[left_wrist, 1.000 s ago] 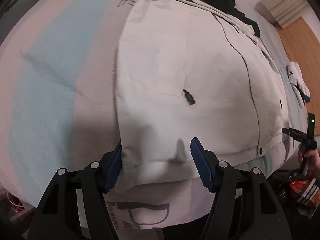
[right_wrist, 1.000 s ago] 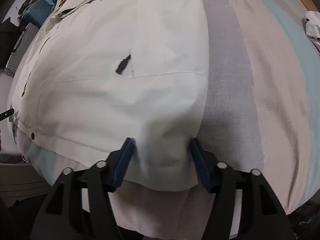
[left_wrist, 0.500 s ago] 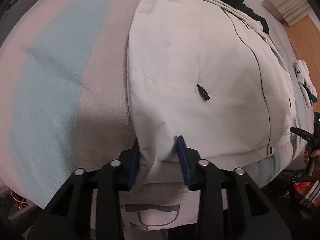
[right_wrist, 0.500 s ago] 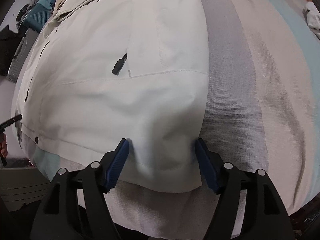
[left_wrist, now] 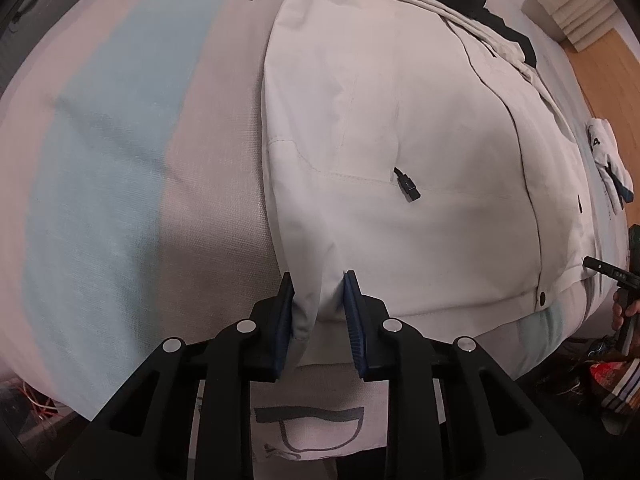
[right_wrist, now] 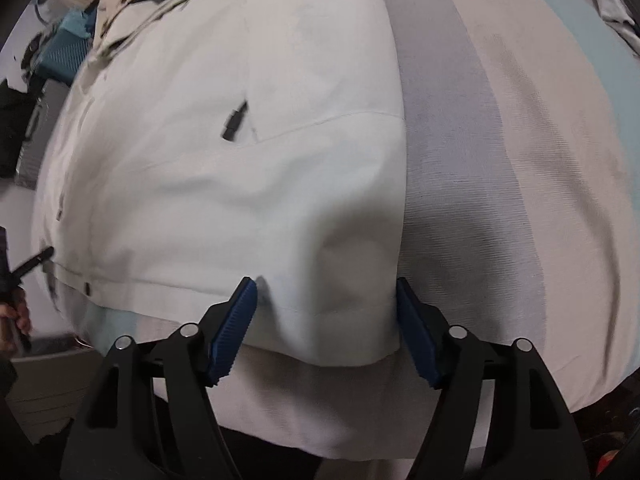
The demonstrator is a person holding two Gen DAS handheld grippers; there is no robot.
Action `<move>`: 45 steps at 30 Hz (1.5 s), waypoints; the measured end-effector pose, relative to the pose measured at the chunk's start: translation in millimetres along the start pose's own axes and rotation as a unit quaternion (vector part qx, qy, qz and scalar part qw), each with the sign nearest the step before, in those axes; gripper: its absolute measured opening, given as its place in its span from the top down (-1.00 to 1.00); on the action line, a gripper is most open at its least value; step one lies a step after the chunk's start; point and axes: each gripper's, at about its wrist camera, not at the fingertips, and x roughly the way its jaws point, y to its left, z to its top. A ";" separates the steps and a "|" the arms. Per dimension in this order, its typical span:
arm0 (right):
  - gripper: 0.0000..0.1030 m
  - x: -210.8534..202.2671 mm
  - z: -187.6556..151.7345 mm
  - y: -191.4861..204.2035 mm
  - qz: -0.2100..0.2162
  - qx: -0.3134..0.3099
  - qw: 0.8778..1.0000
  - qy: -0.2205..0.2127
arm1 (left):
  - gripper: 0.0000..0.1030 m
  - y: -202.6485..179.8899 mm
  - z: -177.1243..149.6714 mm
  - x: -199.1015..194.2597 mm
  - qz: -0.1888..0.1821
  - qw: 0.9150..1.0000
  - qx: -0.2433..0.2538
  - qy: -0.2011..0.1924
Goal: Fold large clothes
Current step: 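Lift the held hem with both tools and carry it toward the black collar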
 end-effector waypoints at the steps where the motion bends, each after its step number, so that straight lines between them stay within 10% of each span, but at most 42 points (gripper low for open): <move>1: 0.03 -3.0 0.2 2.5 0.008 0.001 1.000 -0.001 | 0.58 -1.1 -0.1 -1.6 0.000 1.000 0.000 -0.001; 6: 0.24 -5.6 0.1 21.7 -0.004 -0.034 0.999 0.002 | 0.76 -5.3 -1.4 -8.7 0.006 1.000 0.013 -0.008; 14: 0.02 10.6 4.4 23.1 -0.027 -0.016 0.999 0.008 | 0.60 -1.2 -2.7 -0.8 0.021 1.000 0.003 -0.005; 22: 0.76 4.6 15.4 61.0 -0.063 -0.040 0.997 0.016 | 0.89 -6.2 1.0 -9.7 0.012 1.000 0.002 -0.009; 45: 0.83 -64.2 50.9 130.8 -0.121 -0.041 0.992 0.019 | 0.94 -34.8 32.0 -61.1 0.016 0.999 0.014 0.029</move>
